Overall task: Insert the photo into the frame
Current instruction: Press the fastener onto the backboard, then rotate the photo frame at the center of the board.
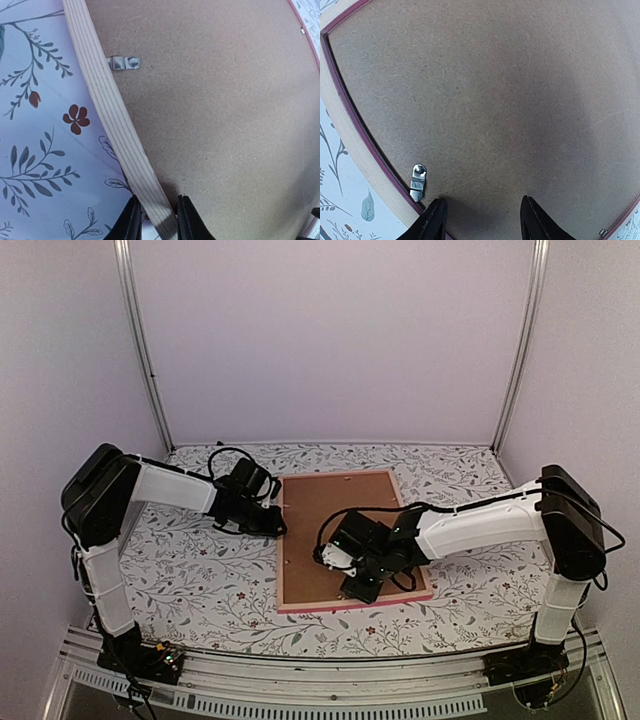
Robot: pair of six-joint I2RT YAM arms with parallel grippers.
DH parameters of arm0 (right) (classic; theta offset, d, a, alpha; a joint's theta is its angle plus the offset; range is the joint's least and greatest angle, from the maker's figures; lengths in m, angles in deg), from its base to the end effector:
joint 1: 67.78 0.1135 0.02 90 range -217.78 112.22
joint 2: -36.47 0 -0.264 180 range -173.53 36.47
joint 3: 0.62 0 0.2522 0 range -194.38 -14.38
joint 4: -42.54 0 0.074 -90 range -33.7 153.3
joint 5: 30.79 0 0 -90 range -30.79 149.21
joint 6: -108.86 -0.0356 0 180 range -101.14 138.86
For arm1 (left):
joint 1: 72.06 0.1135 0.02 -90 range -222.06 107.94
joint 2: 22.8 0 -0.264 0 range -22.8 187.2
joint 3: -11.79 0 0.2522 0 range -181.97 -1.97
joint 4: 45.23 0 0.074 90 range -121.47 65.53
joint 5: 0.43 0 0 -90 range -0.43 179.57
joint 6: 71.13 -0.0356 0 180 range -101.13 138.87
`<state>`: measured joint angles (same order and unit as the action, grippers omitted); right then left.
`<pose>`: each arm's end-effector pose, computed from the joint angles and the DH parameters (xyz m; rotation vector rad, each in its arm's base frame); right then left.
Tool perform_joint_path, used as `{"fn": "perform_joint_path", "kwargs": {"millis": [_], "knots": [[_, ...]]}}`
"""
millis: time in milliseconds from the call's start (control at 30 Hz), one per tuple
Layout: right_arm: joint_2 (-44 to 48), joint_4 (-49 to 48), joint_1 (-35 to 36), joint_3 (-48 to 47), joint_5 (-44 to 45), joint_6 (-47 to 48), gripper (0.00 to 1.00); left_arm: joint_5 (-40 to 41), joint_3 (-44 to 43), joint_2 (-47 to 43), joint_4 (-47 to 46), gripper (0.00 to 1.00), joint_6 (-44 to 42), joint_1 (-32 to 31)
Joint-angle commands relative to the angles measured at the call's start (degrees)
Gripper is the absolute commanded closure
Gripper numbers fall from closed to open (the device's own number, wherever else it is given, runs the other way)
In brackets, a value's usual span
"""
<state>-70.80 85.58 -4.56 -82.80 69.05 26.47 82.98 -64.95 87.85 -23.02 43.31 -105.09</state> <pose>0.1710 0.3253 0.1574 -1.5422 2.2471 0.0381 0.3192 -0.2124 0.1290 0.2429 2.6185 -0.5178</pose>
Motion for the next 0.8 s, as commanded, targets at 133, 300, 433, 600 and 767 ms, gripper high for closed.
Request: {"fn": "perform_joint_path", "kwargs": {"millis": [133, 300, 433, 600, 767], "knots": [[3.0, 2.3, -1.7, 1.0, -0.6, 0.5, 0.48, 1.7, 0.1, 2.8, 4.1, 0.77, -4.8, 0.7], [6.4, 0.5, -3.9, 1.8, -4.2, -1.1, 0.47, 1.5, 0.1, 2.1, 4.1, 0.77, -4.4, 0.7], [9.8, -1.4, -6.7, 2.8, -7.2, -3.6, 0.43, 1.3, 0.0, 1.2, 4.2, 0.76, -4.1, 0.7], [11.9, -1.4, -14.0, 4.6, -6.1, -11.0, 0.34, 0.1, -0.4, 0.5, 4.2, 0.76, -3.7, 0.7], [11.0, 0.5, -22.9, 5.0, -4.2, -18.5, 0.29, -0.3, 0.1, -0.8, 4.3, 0.76, -3.5, 0.7]]}}
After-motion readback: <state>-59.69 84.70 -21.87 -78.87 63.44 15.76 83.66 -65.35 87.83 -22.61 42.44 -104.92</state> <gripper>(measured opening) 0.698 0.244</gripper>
